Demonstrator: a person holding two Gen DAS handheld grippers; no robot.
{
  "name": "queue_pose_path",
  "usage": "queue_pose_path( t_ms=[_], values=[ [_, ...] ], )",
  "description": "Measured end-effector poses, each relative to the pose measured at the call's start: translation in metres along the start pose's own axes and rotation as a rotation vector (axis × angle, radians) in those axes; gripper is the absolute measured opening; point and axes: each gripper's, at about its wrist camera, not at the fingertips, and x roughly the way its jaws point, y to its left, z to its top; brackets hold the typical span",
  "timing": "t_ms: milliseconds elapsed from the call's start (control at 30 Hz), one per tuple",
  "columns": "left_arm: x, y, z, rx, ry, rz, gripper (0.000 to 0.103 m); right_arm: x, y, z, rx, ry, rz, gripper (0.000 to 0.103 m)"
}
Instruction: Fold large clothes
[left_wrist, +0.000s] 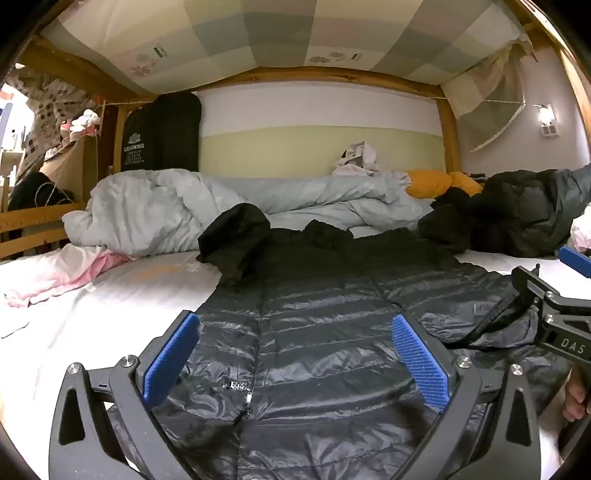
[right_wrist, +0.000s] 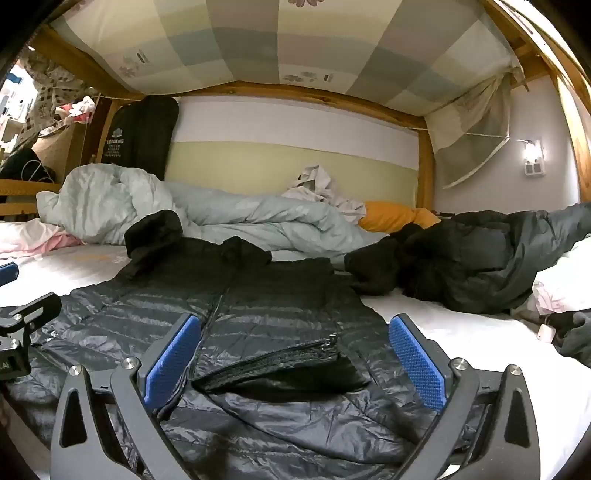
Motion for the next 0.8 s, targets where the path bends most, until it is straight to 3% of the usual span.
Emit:
queue_pose_path(
  t_ms=[100,800],
  values=[
    [-0.001,-0.014,0.0,0.056,-0.017,0.001,0.103,-0.001,0.0,0.001,0.002,0.001,0.001,0.103],
    [-0.009,-0.009,0.001,0.053,-0.02,-0.003,0.103,0.011,-0.003,-0.002,0.019,0.054,-0.01,0.103]
  ],
)
